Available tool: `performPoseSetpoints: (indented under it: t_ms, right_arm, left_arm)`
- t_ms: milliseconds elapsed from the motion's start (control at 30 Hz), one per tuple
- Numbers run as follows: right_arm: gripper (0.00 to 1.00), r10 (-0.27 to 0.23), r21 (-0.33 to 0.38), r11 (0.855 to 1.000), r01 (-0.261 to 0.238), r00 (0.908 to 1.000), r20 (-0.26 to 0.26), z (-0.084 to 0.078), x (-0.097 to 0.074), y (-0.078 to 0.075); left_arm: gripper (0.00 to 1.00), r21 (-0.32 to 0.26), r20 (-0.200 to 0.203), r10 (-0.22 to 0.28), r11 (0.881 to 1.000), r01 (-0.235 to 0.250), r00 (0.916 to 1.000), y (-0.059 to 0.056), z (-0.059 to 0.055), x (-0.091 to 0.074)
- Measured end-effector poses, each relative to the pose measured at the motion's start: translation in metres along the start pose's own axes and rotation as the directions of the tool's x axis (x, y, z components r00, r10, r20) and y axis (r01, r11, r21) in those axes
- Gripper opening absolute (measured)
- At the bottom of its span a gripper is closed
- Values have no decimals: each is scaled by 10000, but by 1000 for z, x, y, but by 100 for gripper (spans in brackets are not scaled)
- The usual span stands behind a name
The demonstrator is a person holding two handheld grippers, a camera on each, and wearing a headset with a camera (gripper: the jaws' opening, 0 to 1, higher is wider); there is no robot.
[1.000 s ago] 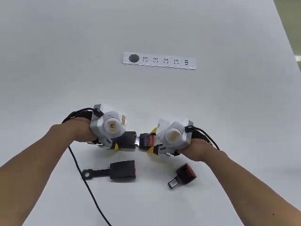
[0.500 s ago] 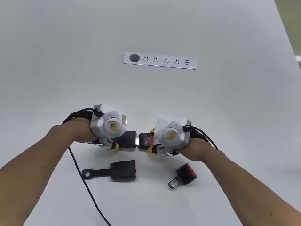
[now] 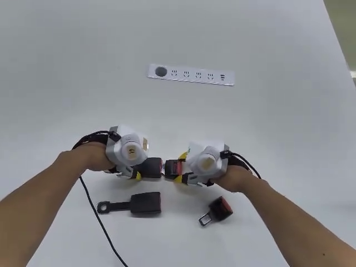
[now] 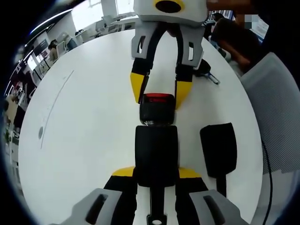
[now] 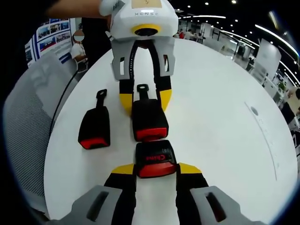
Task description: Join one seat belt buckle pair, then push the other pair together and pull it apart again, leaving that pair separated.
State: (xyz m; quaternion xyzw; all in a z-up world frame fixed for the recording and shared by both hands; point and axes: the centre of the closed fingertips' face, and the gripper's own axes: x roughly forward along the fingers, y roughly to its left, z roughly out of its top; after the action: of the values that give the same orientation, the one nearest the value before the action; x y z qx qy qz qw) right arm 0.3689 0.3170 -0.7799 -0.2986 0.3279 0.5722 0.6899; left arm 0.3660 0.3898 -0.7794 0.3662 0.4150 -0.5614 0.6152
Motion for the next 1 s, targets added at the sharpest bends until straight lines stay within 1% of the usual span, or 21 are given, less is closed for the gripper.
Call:
performPoseSetpoints:
  t_ms: [100, 200, 267, 333, 367, 400, 433, 467, 500, 567, 667, 767, 800, 867, 1000]
  right_arm:
    - [27, -12, 17, 10000, 12, 10000, -16, 0, 0, -1]
    - [27, 85, 24, 10000, -85, 9999, 145, -1, -2, -1]
    - [27, 69, -123, 9999, -68, 9999, 104, 1, -1, 0]
    - [27, 70, -93, 9999, -69, 10000, 56, 1, -1, -1]
    - [28, 22, -228, 9997, -23, 10000, -42, 2, 1, 0]
    - [28, -2, -301, 9995, 1, 10000, -43, 1, -2, 2]
    - [28, -2, -300, 9996, 2, 10000, -10, 2, -3, 3]
    - [29, 13, -253, 9997, -13, 10000, 13, 1, -4, 0]
    - [29, 17, -260, 9997, -17, 10000, -1, 2, -3, 0]
    - [30, -45, -415, 9991, 42, 10000, -70, 3, -4, 1]
    - [31, -54, -530, 9986, 49, 9999, -92, 3, -6, 1]
    - [31, -67, -503, 9987, 64, 10000, -64, 5, -7, 0]
    - [31, -54, -515, 9987, 52, 10000, -46, 5, -9, 0]
    - [34, -35, -622, 9981, 31, 10000, -73, 3, -10, 1]
    - [37, -19, -604, 9982, 9, 9999, -164, -1, -13, 2]
  left_arm:
    - [31, 183, -120, -97, 9998, 99, 9999, -1, -1, -1]
    - [31, 267, 77, -163, 9995, 161, 9998, -1, -2, -2]
    - [31, 327, 32, -148, 9994, 147, 9999, -4, 1, -2]
    - [31, 316, -81, -133, 9994, 135, 9999, -4, 3, -2]
    - [31, 356, -210, -106, 9993, 114, 9997, -4, 1, -1]
    - [31, 366, -227, -98, 9993, 106, 9997, -3, 1, -1]
    - [31, 307, -173, -88, 9995, 94, 9998, -3, -1, -1]
    - [32, 253, -100, -89, 9996, 91, 9999, -2, -1, -1]
    - [32, 289, -51, -96, 9995, 98, 9999, -1, -3, 0]
    - [32, 340, -71, -116, 9994, 118, 9999, -2, -2, 2]
    - [33, 383, -125, -139, 9992, 144, 9998, 0, -3, 3]
    - [33, 108, -48, -44, 9999, 45, 10000, 0, -1, 0]
    - [34, -11, -42, 2, 10000, -2, 10000, 0, -3, -1]
    - [35, -81, -61, 63, 9999, -64, 10000, 1, -5, -1]
    - [38, -79, -134, 249, 9997, -250, 9996, 2, -11, -3]
